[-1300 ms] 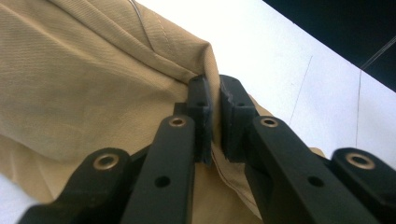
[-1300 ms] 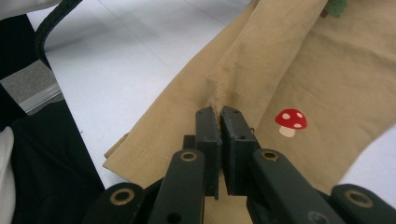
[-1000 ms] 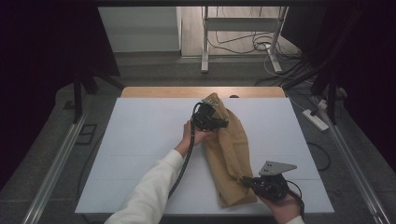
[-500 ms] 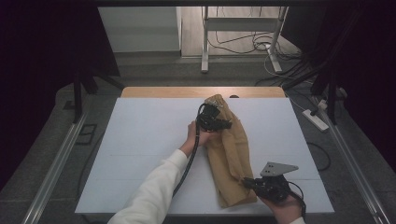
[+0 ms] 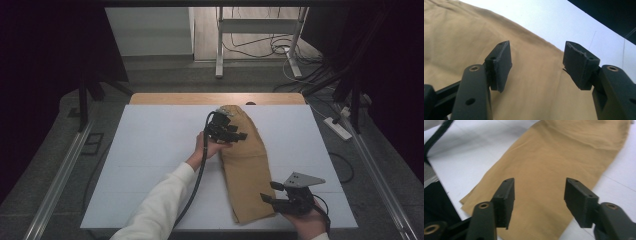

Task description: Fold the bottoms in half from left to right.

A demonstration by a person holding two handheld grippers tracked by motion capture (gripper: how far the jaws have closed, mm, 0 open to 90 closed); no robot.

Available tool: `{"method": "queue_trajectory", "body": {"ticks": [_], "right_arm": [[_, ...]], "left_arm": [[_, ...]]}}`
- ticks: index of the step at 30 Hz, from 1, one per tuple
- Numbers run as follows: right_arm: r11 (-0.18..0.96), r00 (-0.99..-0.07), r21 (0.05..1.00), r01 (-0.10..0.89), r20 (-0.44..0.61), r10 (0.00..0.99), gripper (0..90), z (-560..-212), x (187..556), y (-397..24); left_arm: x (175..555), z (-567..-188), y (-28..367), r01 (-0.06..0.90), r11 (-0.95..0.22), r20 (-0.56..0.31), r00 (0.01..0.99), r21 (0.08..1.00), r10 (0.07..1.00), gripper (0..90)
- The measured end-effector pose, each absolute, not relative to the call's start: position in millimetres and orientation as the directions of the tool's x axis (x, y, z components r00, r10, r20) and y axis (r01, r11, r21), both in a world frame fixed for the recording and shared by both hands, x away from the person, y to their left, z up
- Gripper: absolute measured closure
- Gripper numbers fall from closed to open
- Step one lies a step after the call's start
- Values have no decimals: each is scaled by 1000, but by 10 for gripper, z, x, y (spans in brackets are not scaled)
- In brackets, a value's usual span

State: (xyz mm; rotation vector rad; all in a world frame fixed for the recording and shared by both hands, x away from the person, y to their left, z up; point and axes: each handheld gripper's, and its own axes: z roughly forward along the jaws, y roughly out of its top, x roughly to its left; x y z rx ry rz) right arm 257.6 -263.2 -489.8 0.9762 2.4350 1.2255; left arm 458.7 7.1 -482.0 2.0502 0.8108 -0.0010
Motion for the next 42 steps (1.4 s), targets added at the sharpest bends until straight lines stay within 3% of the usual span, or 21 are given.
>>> {"method": "queue_trajectory", "body": {"ticks": [6, 19, 42], "right_arm": [[437, -739, 766, 471, 72, 670, 386, -4924, 2633, -2627], [474, -761, 741, 475, 75, 644, 389, -4932, 2721, -2509], [528, -797, 720, 450, 57, 601, 387, -5003, 2786, -2223]], "left_arm": [[4419, -4754, 273, 531, -414, -285, 804, 739, 522, 373], [4028, -4700, 716, 514, -423, -216, 788, 746, 576, 353], [3565, -4957, 1249, 537, -437, -179, 755, 722, 631, 333]]}}
